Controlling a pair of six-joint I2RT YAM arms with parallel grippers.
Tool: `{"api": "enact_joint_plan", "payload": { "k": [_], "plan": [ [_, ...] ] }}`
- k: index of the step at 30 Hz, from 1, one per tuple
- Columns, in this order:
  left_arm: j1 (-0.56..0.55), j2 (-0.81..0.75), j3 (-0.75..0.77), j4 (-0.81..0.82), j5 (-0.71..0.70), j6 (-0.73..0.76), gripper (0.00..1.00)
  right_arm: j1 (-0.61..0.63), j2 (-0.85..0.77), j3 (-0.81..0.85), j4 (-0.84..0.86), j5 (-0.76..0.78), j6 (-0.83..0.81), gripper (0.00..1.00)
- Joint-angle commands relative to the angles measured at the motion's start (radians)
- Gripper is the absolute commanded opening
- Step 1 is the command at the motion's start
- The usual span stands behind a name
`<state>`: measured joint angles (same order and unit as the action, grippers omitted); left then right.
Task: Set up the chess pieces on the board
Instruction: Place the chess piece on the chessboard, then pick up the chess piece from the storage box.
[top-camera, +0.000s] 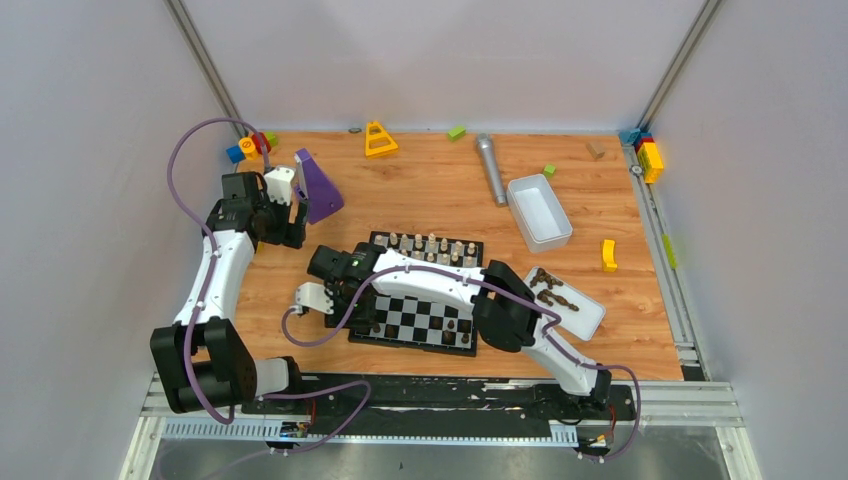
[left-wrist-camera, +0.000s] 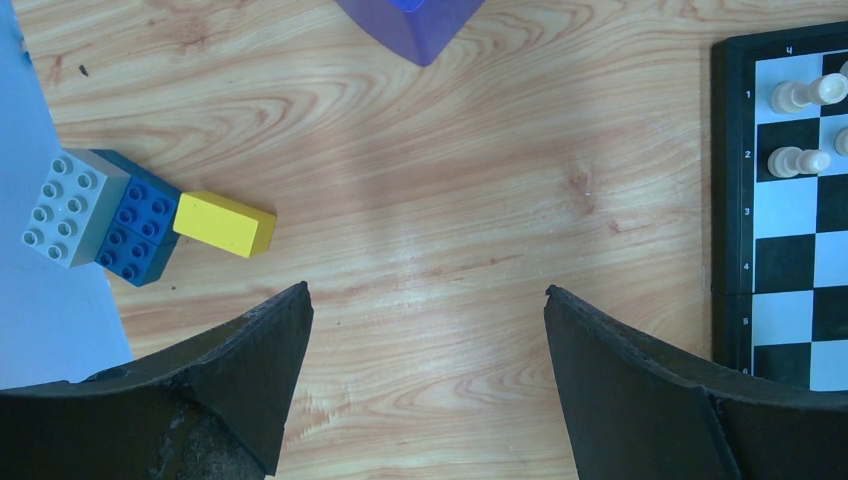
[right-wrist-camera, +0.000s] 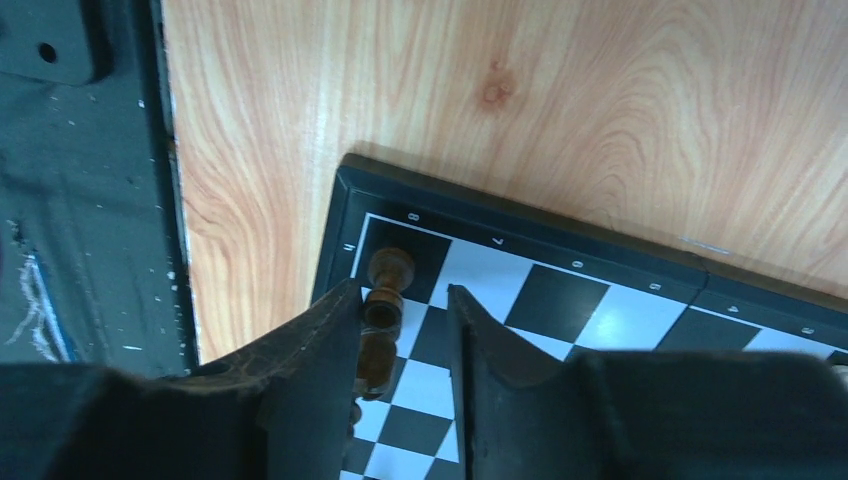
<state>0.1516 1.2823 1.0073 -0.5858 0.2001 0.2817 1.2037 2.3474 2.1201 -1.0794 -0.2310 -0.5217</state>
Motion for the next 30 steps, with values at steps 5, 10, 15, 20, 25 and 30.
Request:
{"api": "enact_joint_plan", "payload": {
  "k": [5, 10, 15, 20, 25, 30],
  "plan": [
    [0.009, -0.008, 0.018, 0.022, 0.012, 0.002, 0.94, -0.033, -0.085, 0.039, 0.072, 0.034, 0.036, 0.51],
    [0.010, -0.019, 0.017, 0.025, 0.029, 0.015, 0.99, -0.096, -0.228, -0.034, 0.108, -0.026, 0.056, 0.58],
    [0.009, -0.072, -0.010, 0.063, 0.049, 0.024, 1.00, -0.222, -0.428, -0.250, 0.173, -0.102, 0.077, 0.58],
    [0.010, -0.120, -0.031, 0.073, 0.155, 0.028, 1.00, -0.425, -0.674, -0.533, 0.231, -0.168, 0.088, 0.58],
    [0.010, -0.154, -0.058, 0.065, 0.352, 0.039, 1.00, -0.664, -0.875, -0.798, 0.239, -0.164, 0.107, 0.56],
    [0.008, -0.168, -0.062, 0.028, 0.495, 0.064, 1.00, -0.927, -1.026, -1.051, 0.243, -0.163, 0.104, 0.52]
  ]
}}
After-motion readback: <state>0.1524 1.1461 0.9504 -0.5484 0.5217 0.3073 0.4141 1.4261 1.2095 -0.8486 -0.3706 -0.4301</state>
